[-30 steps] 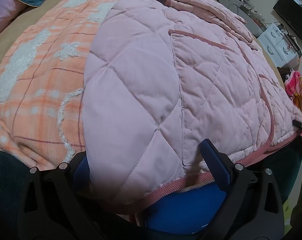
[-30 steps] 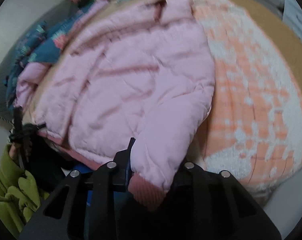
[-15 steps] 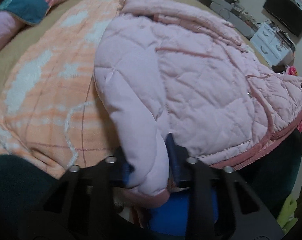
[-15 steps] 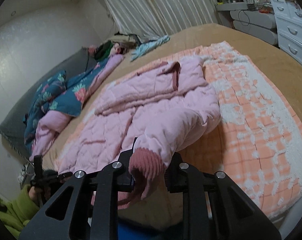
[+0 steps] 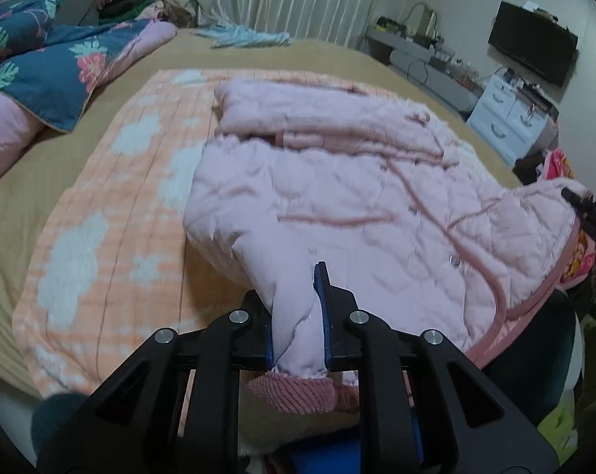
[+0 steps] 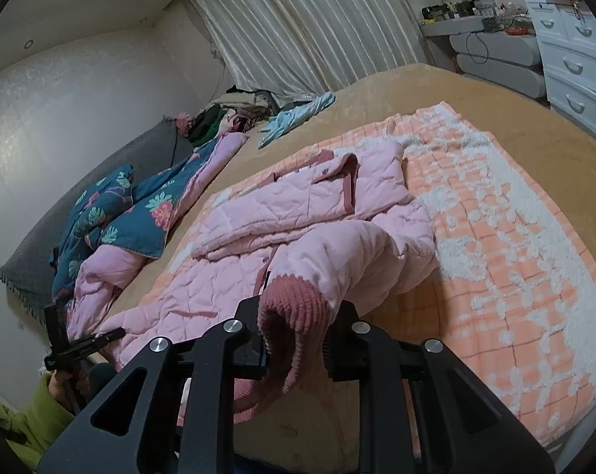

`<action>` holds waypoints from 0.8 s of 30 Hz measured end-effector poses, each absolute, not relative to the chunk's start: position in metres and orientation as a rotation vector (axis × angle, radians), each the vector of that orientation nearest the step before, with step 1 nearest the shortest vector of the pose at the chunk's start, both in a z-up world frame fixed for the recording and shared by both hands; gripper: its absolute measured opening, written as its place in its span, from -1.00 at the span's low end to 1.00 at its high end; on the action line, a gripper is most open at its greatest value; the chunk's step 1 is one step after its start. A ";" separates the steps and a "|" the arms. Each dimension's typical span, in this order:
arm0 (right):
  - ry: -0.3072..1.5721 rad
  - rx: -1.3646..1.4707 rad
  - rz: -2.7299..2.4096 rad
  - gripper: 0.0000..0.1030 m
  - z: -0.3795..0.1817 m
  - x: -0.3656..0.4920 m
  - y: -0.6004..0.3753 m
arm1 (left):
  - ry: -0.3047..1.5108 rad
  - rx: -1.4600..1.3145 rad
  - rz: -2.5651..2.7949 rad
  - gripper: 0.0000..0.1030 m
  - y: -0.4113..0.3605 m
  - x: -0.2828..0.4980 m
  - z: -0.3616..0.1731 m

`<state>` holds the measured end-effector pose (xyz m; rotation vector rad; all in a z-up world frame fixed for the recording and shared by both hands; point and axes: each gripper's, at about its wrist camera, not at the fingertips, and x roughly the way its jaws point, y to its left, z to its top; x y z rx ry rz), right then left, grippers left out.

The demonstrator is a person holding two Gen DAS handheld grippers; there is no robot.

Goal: Fold large clothes

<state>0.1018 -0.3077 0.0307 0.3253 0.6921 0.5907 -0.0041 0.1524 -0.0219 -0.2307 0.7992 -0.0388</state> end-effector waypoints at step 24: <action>0.585 0.402 0.545 -0.68 0.078 0.140 -0.314 | 0.606 -0.261 -0.044 -0.82 0.169 0.060 0.060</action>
